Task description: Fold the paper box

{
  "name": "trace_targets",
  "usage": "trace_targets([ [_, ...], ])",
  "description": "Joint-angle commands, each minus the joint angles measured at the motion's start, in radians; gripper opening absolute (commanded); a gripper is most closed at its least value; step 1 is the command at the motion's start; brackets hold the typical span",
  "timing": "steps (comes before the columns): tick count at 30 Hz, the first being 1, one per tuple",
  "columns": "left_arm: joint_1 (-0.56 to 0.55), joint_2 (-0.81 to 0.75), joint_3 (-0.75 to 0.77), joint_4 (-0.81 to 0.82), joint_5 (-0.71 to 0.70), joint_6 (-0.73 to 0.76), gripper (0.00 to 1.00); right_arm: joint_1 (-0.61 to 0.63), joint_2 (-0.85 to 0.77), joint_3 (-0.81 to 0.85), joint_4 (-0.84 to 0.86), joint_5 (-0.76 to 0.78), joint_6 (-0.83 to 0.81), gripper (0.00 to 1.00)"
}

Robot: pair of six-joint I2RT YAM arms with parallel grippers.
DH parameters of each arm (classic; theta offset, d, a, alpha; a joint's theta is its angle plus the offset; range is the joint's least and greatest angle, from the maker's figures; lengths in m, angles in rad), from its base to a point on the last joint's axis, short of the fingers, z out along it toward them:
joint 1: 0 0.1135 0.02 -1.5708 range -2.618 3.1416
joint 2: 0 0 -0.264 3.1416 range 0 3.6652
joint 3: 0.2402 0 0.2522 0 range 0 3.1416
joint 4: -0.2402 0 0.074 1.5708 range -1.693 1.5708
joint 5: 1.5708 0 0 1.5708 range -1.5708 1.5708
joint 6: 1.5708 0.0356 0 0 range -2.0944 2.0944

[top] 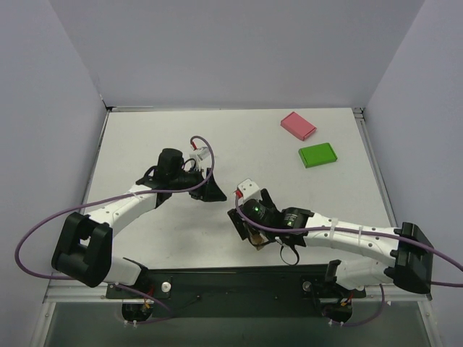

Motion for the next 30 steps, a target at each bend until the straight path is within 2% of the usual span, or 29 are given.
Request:
trace_targets([
  [1,-0.003,-0.035,0.002,0.028,0.009,0.025,0.74,0.006,0.051,-0.002,-0.038,0.013,0.010,0.77],
  [6,-0.003,-0.037,0.007,0.014,-0.003,0.037,0.74,0.029,0.111,0.021,-0.039,-0.002,0.009,0.75],
  [9,-0.003,-0.040,0.011,0.002,-0.010,0.045,0.74,0.032,0.154,0.029,-0.039,-0.004,0.003,0.70],
  [12,-0.001,-0.046,0.014,-0.012,-0.017,0.057,0.74,0.029,0.194,0.039,-0.036,-0.012,-0.016,0.56],
  [13,-0.001,-0.052,0.016,-0.016,-0.020,0.060,0.74,0.029,0.202,0.043,-0.035,-0.019,-0.025,0.46],
  [15,0.006,-0.060,0.021,-0.038,-0.034,0.073,0.74,0.029,0.215,0.044,-0.029,-0.029,-0.062,0.35],
  [16,0.011,-0.069,0.024,-0.044,-0.054,0.074,0.74,0.028,0.220,0.046,-0.027,-0.035,-0.078,0.24],
  [17,0.016,-0.074,0.025,-0.058,-0.060,0.082,0.74,0.025,0.223,0.044,-0.015,-0.053,-0.126,0.21],
  [23,0.054,-0.117,0.027,-0.071,-0.074,0.102,0.74,0.002,0.199,0.023,0.068,-0.232,-0.364,0.21],
  [30,0.103,-0.149,0.047,-0.140,-0.152,0.142,0.74,-0.109,0.202,0.041,0.099,-0.390,-0.594,0.19],
])
